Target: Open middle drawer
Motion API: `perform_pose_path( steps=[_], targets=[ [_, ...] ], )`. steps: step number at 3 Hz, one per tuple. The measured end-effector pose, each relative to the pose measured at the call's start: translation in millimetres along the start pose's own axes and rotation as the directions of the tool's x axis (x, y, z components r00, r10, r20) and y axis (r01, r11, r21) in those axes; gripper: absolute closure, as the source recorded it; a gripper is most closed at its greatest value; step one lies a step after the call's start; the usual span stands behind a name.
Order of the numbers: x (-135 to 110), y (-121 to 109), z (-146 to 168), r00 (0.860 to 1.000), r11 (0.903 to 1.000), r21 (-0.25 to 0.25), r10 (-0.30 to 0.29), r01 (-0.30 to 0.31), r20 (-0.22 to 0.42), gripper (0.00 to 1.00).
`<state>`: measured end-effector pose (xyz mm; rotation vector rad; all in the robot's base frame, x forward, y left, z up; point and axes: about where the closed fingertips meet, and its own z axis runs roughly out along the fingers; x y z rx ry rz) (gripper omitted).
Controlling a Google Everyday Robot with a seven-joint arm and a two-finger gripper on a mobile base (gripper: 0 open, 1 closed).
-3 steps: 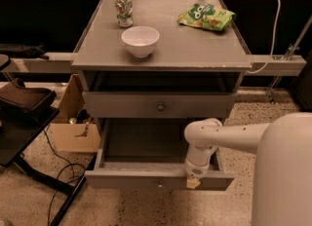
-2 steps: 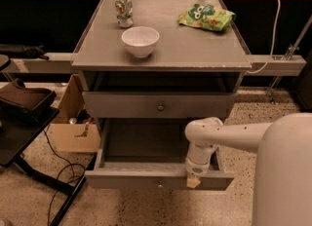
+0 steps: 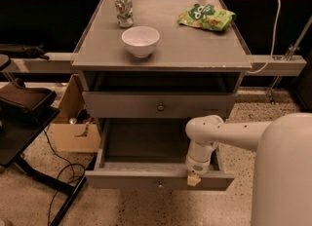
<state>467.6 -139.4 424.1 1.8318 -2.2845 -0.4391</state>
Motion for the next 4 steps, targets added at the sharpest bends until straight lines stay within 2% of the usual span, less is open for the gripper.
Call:
perform_pose_path(
  steps=[4],
  targets=[
    [-0.1,-4.3,-8.3,1.000,0.9996,-0.020,0.020,-0.020,0.007,1.00]
  ],
)
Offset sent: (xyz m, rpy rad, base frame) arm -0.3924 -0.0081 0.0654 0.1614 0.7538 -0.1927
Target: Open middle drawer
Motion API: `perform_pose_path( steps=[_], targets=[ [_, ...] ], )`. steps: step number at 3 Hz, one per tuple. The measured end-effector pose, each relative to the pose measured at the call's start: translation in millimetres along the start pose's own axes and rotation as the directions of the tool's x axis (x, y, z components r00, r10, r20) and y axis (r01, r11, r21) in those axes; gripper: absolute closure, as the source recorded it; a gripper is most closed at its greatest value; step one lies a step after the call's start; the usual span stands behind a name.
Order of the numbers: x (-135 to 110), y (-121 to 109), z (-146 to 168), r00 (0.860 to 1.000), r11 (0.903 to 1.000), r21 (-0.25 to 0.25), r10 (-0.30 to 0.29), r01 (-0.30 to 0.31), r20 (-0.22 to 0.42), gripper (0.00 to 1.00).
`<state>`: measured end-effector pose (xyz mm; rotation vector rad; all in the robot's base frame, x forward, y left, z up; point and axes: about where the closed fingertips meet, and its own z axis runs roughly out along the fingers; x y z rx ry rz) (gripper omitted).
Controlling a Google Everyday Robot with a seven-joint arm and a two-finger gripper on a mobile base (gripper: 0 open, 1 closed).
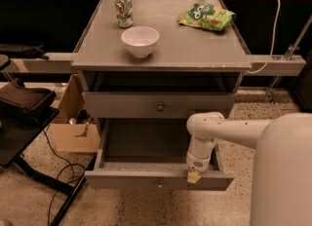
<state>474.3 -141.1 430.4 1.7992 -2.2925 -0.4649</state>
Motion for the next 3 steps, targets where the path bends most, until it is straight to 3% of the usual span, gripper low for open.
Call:
perform_pose_path(
  steps=[3],
  targets=[
    [-3.1,-5.8,-7.9,1.000,0.9999,-0.005,0.011,-0.011,0.018,1.00]
  ],
)
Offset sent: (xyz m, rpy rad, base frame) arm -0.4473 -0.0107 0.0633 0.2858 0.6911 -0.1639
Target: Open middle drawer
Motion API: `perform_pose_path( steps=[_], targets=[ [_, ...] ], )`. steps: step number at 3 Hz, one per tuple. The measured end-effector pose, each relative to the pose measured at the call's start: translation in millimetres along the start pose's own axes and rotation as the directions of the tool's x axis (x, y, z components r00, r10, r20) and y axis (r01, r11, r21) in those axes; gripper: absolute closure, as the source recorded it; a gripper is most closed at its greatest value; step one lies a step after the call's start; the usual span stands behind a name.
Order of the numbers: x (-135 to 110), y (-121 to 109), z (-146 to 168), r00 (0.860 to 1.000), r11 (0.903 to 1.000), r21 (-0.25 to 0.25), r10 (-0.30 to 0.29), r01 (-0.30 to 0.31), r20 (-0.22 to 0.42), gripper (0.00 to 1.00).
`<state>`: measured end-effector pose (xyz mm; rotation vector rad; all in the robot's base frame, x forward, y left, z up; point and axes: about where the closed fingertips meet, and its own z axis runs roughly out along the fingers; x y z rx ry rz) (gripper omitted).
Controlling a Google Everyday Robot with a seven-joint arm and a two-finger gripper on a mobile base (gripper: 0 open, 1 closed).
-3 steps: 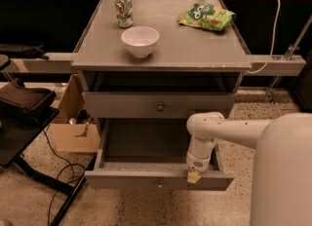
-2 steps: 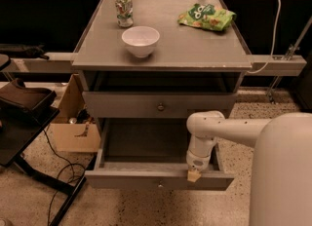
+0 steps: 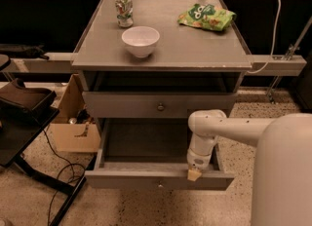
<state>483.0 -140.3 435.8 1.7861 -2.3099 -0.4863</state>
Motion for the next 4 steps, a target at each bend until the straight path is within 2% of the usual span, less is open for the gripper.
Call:
perform_pose_path(
  steps=[1,2,3,4],
  targets=[
    [-0.7,-2.2,-1.1,1.000,1.0000,-0.001,0.001,-0.001,0.003,1.00],
    [-0.7,-2.3,-1.1,1.000,1.0000,-0.001,0.001,-0.001,0.003,0.82],
    [-0.7,-2.3,-1.1,1.000,1.0000,-0.001,0.001,-0.001,0.003,0.51],
    [-0.7,-2.3,-1.1,1.000,1.0000,-0.001,0.001,-0.001,0.003,0.28]
  ],
)
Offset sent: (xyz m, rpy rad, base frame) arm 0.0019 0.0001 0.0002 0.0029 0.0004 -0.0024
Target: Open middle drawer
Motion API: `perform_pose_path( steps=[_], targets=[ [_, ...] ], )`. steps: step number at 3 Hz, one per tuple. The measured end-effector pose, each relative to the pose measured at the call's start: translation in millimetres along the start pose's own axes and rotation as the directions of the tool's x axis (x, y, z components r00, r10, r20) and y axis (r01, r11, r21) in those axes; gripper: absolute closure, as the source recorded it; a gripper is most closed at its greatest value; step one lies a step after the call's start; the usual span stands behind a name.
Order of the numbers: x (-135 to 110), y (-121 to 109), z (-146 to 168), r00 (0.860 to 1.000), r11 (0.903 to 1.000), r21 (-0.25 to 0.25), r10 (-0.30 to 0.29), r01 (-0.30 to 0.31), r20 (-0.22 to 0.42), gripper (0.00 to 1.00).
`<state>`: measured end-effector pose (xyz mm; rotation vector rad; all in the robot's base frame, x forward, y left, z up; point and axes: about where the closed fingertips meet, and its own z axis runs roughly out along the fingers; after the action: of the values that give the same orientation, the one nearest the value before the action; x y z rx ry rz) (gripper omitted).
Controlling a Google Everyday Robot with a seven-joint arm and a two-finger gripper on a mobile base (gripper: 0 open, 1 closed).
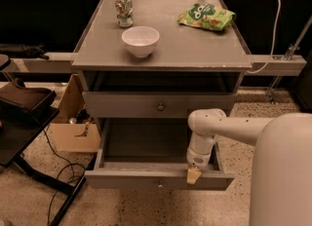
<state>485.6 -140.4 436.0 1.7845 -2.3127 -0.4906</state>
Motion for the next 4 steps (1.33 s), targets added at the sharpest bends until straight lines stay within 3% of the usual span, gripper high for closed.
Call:
perform_pose_path(
  steps=[1,2,3,4],
  targets=[
    [0,0,0,1.000,1.0000,0.000,0.000,0.000,0.000,0.04],
    [0,1,-5,1.000,0.9999,0.007,-0.013,0.013,0.005,0.00],
    [8,23,-61,0.995,0.9926,0.071,-0.101,0.099,0.019,0.00],
    [20,52,-137,0.984,0.9731,0.151,-0.175,0.174,-0.005,0.00]
  ],
)
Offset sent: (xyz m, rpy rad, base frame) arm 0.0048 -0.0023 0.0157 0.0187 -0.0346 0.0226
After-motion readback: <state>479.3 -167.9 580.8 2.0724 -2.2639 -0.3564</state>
